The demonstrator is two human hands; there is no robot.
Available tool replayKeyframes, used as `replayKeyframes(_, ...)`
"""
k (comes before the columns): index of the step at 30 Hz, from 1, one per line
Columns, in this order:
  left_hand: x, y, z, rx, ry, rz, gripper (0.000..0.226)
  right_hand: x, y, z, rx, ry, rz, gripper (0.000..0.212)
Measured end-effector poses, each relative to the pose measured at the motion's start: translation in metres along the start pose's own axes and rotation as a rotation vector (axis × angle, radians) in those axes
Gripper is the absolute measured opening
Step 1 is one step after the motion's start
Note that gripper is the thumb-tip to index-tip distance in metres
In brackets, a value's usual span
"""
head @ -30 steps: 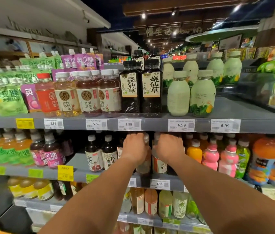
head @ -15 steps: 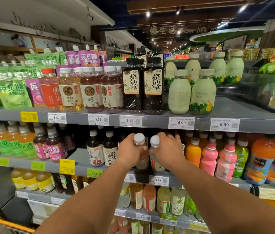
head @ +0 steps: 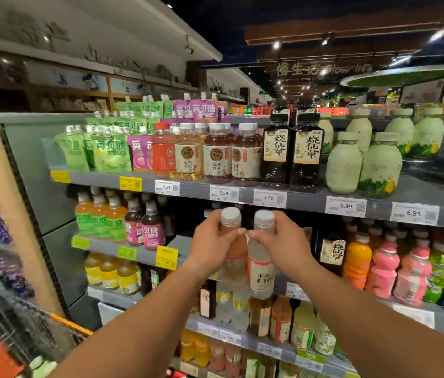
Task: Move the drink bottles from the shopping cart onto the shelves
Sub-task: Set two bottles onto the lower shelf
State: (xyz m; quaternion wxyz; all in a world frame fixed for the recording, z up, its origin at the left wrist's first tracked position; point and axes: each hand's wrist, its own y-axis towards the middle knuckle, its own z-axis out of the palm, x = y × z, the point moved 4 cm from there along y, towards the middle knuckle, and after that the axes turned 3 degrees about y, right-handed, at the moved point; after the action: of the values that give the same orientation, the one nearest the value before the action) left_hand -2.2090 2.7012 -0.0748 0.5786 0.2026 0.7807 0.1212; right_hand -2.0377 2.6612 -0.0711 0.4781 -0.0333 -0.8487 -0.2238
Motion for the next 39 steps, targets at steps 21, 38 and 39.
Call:
replayKeyframes(21, 0.205, -0.262, -0.446, -0.713, 0.464, -0.583, 0.036, 0.178, -0.18, 0.525, 0.789, 0.023, -0.296, 0.054)
replayKeyframes(38, 0.555, -0.268, -0.491, -1.134, 0.242, -1.222, 0.036, 0.023, -0.158, 0.87, 1.235, -0.012, -0.224, 0.031)
replayKeyframes(39, 0.578, -0.272, -0.49, -1.135, 0.234, -1.259, 0.036, 0.007, -0.163, 0.887, 1.241, -0.003, -0.213, 0.029)
